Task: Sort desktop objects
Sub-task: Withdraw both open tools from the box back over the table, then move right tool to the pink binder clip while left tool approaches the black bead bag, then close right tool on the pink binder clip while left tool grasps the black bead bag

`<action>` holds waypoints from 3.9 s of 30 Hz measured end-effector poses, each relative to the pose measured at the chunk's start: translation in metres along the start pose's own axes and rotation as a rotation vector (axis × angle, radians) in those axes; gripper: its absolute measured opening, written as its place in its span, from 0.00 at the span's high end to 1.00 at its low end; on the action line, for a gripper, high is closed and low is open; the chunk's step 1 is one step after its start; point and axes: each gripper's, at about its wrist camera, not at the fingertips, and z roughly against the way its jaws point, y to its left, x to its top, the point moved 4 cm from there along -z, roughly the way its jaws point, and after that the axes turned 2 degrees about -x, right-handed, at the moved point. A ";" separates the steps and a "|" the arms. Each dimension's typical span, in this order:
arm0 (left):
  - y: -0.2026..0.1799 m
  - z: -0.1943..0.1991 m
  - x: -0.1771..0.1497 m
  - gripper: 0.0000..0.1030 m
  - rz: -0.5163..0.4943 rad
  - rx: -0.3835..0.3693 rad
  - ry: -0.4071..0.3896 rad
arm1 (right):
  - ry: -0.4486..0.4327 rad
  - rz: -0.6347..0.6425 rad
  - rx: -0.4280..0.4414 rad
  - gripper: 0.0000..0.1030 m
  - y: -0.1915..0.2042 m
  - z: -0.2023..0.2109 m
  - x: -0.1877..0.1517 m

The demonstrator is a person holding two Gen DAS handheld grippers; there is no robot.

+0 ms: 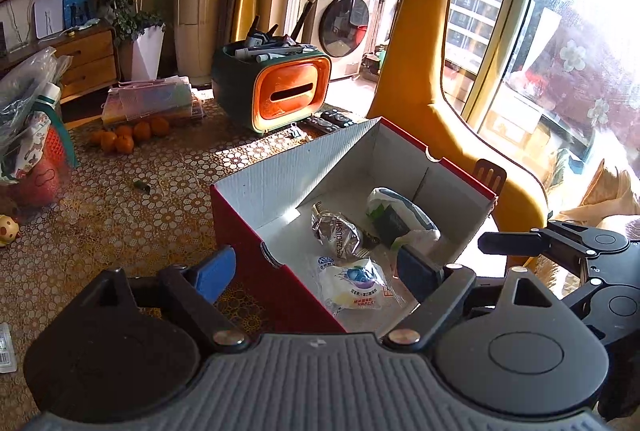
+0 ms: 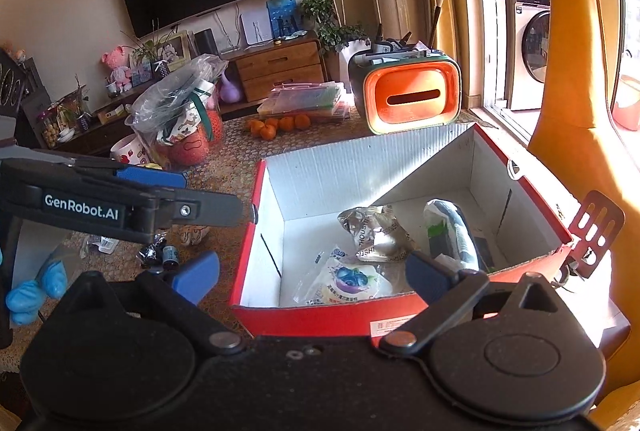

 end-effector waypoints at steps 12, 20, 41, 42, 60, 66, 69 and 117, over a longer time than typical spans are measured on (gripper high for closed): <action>0.032 0.048 -0.034 0.01 0.024 0.040 -0.057 | -0.025 0.064 0.029 0.02 0.051 0.007 -0.011; 0.051 0.076 -0.053 0.01 0.024 0.092 -0.082 | -0.020 0.078 0.055 0.02 0.079 0.004 -0.019; 0.111 0.126 -0.099 0.01 0.093 0.181 -0.128 | -0.015 0.204 0.094 0.03 0.160 -0.011 -0.034; 0.115 0.128 -0.101 0.01 0.099 0.189 -0.131 | -0.013 0.211 0.095 0.03 0.163 -0.013 -0.034; 0.173 0.097 -0.142 0.01 0.165 0.287 -0.086 | 0.044 0.253 0.101 0.04 0.194 -0.074 -0.060; 0.191 0.065 -0.144 0.01 0.183 0.309 -0.052 | 0.066 0.264 0.105 0.06 0.197 -0.097 -0.069; 0.199 0.050 -0.144 0.01 0.194 0.317 -0.037 | 0.068 0.261 0.098 0.10 0.198 -0.108 -0.071; 0.229 -0.041 -0.128 0.53 0.216 0.350 0.001 | 0.107 0.187 0.098 0.62 0.200 -0.164 -0.082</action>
